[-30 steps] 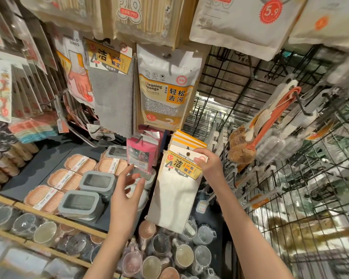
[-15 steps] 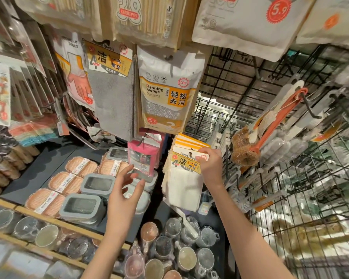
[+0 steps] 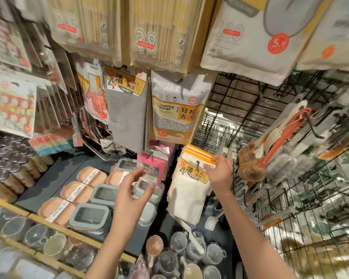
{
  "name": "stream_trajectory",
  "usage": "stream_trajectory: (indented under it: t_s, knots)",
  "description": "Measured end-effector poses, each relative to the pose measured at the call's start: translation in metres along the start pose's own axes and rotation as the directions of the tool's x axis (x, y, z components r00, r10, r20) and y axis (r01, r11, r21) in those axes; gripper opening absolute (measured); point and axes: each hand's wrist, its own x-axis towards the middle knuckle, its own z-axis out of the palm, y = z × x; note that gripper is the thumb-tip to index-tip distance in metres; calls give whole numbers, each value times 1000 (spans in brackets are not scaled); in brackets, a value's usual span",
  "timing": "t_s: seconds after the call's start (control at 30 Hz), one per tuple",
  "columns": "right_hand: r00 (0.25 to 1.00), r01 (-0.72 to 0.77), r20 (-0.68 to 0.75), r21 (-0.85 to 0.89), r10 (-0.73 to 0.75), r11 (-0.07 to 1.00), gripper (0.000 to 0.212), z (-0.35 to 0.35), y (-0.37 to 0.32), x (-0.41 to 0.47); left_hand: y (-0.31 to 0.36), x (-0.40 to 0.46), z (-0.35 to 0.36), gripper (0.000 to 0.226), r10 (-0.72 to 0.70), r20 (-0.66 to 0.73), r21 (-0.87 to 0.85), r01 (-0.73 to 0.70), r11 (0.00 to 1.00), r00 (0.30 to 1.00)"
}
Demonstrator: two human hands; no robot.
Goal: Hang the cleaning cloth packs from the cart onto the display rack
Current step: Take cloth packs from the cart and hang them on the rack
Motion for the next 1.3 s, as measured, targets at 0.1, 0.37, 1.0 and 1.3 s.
stream_trajectory:
  t_s: [0.1, 0.37, 1.0, 1.3]
  knots:
    - [987, 57, 139, 156, -79, 986, 17, -14, -20, -4, 18, 7, -5, 39, 55, 20, 17, -56, 998, 998]
    - [848, 432, 314, 58, -427, 900, 23, -79, -113, -22, 84, 34, -28, 40, 213, 63, 95, -218, 971, 975]
    - [428, 821, 278, 280, -860, 498, 57, -143, -292, -124, 228, -9, -166, 40, 466, -147, 377, -387, 842, 872]
    - [191, 839, 324, 436, -927, 325, 60, -138, -336, -186, 245, -78, -222, 41, 472, -372, 546, -223, 807, 799]
